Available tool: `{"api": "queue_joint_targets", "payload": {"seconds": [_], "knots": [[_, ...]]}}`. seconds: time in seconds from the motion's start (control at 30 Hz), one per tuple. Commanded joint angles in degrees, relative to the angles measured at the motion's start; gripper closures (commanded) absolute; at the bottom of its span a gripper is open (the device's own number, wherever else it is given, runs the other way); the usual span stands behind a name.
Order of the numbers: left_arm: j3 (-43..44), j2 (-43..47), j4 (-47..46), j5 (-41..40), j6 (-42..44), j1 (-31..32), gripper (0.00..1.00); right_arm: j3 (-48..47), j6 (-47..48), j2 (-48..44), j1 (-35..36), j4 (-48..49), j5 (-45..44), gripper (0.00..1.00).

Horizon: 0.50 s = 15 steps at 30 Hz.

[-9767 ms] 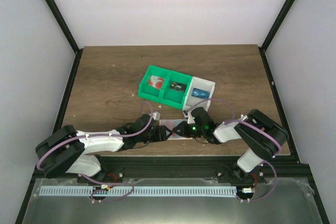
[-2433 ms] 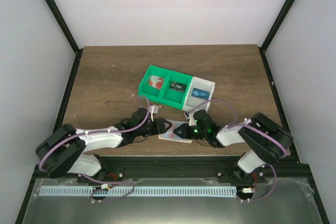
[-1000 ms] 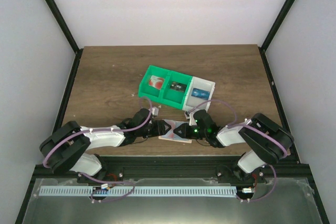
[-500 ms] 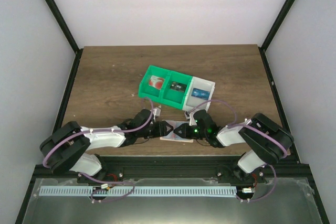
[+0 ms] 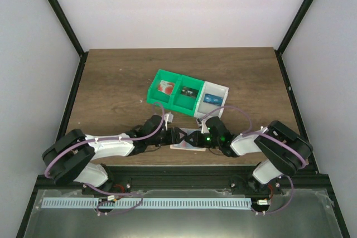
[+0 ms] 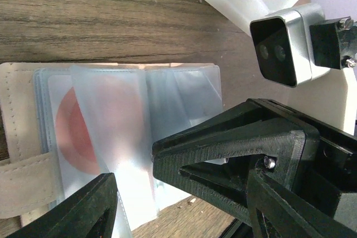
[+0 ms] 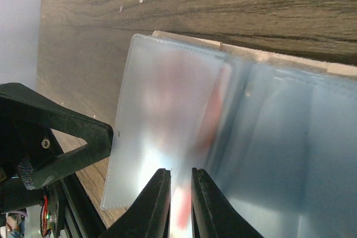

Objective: Take the credit cards out of the card holder

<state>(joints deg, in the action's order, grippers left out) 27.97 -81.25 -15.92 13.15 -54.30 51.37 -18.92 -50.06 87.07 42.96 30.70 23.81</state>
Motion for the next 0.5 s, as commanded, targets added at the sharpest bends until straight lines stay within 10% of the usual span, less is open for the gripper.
{"api": "queue_joint_targets", "payload": {"seconds": [0.0,0.47], "knots": [[0.7,0.8,-2.3,0.3,-0.4,0.3,0.34,0.7,0.1,-1.7,0.5,0.1,-1.0,0.87],[1.3,-0.7,-5.1,1.8,-1.9,0.6,0.34,5.2,-0.2,-13.9,0.5,-3.1,-8.2,0.86]]}}
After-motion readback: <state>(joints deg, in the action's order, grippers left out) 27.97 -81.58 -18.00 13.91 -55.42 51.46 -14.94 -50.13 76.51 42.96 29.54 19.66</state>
